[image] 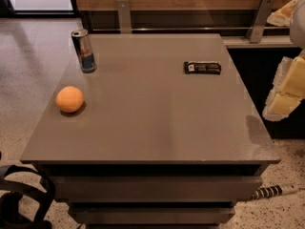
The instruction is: Move rxbar chocolate near orange
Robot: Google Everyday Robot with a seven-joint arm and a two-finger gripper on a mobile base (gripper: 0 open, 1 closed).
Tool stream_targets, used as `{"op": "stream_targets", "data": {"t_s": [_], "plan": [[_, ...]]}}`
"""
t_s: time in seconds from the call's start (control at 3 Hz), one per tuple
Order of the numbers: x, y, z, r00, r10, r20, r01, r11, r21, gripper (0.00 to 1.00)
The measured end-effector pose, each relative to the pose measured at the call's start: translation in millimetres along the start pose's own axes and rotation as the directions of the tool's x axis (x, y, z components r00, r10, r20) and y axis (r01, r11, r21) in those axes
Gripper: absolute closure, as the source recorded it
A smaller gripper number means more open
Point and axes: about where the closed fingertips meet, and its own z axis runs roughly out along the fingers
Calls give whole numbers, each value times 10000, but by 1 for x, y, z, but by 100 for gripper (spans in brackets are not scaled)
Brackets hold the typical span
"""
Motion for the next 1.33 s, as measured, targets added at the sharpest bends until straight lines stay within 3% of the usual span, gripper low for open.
{"op": "stream_targets", "data": {"t_s": [0.33, 0.67, 1.33], "plan": [[-1, -1, -1, 10000, -17, 20, 17, 10000, 34, 0], [2, -20, 2, 9993, 38, 362, -45, 9998, 186, 0], [22, -88, 33, 9843, 553, 1677, -646, 9966, 502, 0]]}}
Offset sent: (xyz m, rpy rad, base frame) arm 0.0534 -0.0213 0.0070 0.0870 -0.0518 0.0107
